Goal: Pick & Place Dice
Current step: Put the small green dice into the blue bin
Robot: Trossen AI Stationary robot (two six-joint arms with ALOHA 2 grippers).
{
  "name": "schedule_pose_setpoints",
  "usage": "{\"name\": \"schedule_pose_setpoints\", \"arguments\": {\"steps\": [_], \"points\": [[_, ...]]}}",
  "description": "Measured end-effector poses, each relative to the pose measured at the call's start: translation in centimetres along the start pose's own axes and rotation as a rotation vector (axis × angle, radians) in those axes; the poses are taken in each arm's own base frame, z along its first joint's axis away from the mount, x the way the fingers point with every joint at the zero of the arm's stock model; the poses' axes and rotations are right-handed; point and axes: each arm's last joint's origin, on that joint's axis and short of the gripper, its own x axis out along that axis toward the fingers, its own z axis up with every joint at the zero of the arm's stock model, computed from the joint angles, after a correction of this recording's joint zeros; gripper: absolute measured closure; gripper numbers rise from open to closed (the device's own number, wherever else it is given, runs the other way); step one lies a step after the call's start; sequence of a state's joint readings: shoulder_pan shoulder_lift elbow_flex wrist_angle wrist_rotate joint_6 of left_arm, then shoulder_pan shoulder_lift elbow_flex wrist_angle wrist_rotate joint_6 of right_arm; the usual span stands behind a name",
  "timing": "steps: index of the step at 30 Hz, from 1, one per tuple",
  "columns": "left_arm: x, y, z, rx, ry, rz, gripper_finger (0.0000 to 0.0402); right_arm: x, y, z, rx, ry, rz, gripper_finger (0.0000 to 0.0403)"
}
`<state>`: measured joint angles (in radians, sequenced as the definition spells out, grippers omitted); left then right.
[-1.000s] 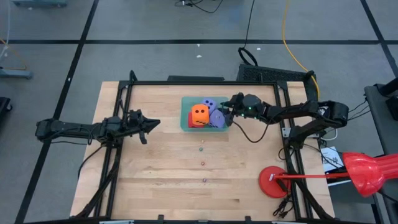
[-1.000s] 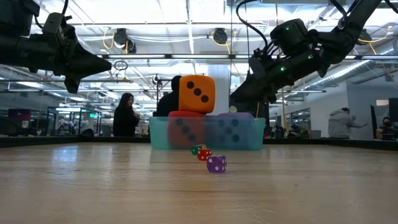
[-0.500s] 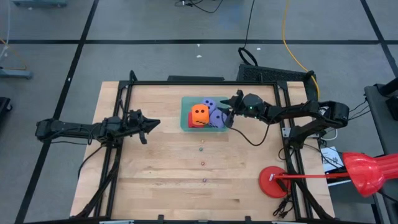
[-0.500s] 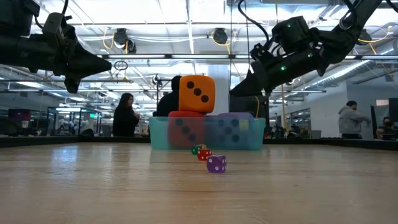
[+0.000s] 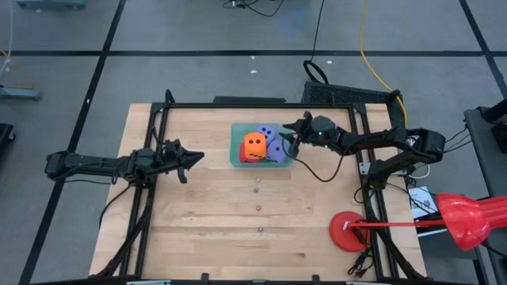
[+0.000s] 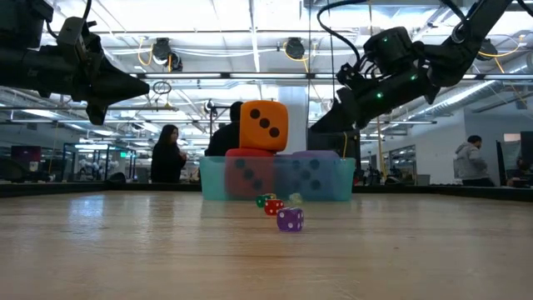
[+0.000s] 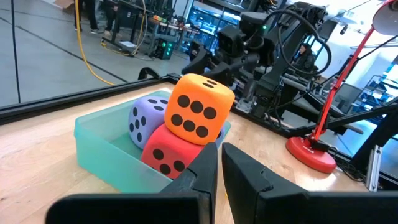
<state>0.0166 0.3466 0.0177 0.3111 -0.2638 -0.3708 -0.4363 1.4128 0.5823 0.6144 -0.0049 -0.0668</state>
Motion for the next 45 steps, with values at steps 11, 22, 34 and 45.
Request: {"name": "schedule_pose_setpoints", "arguments": {"steps": [11,22,34,45], "points": [[0.0,0.0,0.0,0.000,0.000,0.000,0.0369,-4.9,0.4,3.4,0.003,-0.125,0.197,0.0269],[0.0,0.0,0.0,0.000,-0.001,0.000,0.0369,-12.5,0.7,0.1,0.088,-0.335,0.234,0.0396],[0.0,-0.2,0.5,-0.076,-0.049,-0.021,0.0369,-13.3,1.2,-5.2,0.147,-0.287,0.267,0.0397],[0.0,0.0,0.8,-0.075,-0.109,0.066,0.0369,-13.2,2.0,-6.1,0.037,-0.221,0.399,0.0398]]}}
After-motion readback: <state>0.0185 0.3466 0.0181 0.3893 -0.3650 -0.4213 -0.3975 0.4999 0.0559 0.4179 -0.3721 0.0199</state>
